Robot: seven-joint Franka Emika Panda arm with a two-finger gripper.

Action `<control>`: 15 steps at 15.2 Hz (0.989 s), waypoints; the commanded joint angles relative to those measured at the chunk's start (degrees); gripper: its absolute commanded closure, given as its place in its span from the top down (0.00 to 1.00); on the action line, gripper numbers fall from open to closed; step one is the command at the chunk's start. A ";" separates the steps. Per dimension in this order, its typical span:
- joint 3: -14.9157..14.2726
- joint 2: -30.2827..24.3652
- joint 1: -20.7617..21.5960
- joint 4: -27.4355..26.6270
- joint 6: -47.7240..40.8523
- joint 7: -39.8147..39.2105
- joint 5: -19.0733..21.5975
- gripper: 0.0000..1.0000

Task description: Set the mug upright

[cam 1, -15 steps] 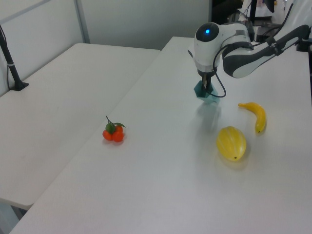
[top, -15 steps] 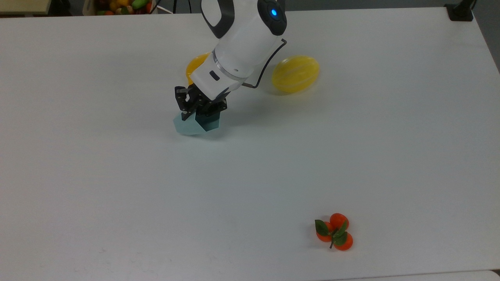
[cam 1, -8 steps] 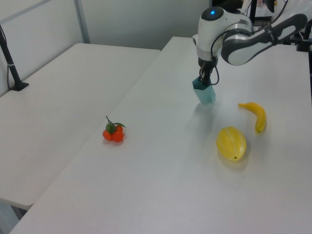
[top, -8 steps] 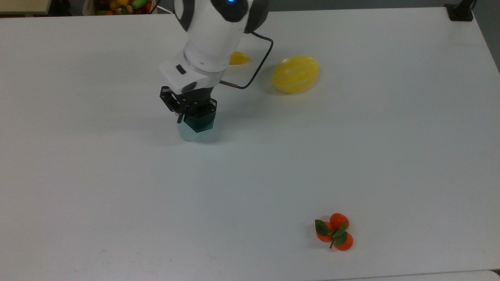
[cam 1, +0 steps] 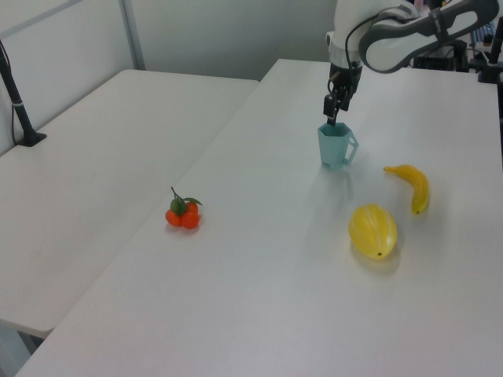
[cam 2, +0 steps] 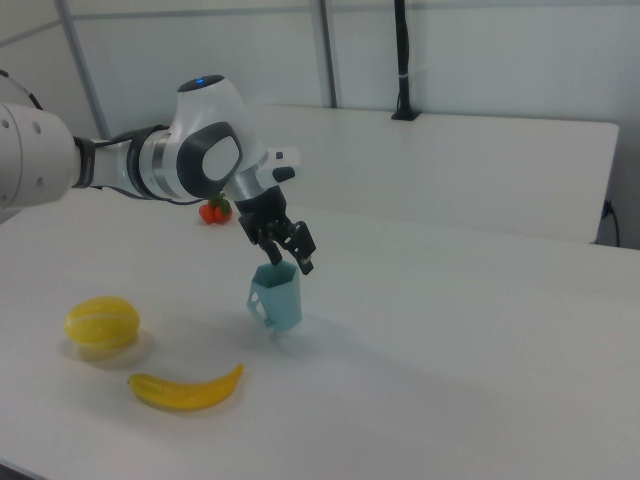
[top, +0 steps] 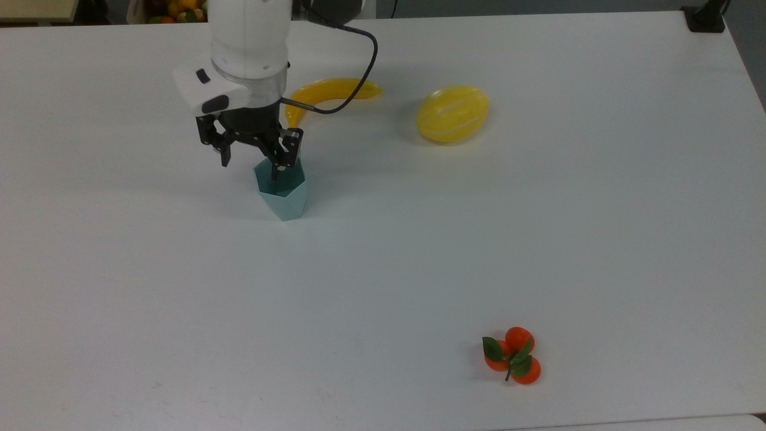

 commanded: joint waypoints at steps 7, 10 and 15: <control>-5.53 -12.37 -5.05 3.21 -21.61 -7.61 18.32 1.00; -5.35 -12.99 -5.15 4.25 -24.96 -8.05 18.25 1.00; -5.96 -13.17 -5.07 4.61 -24.88 -7.96 18.25 1.00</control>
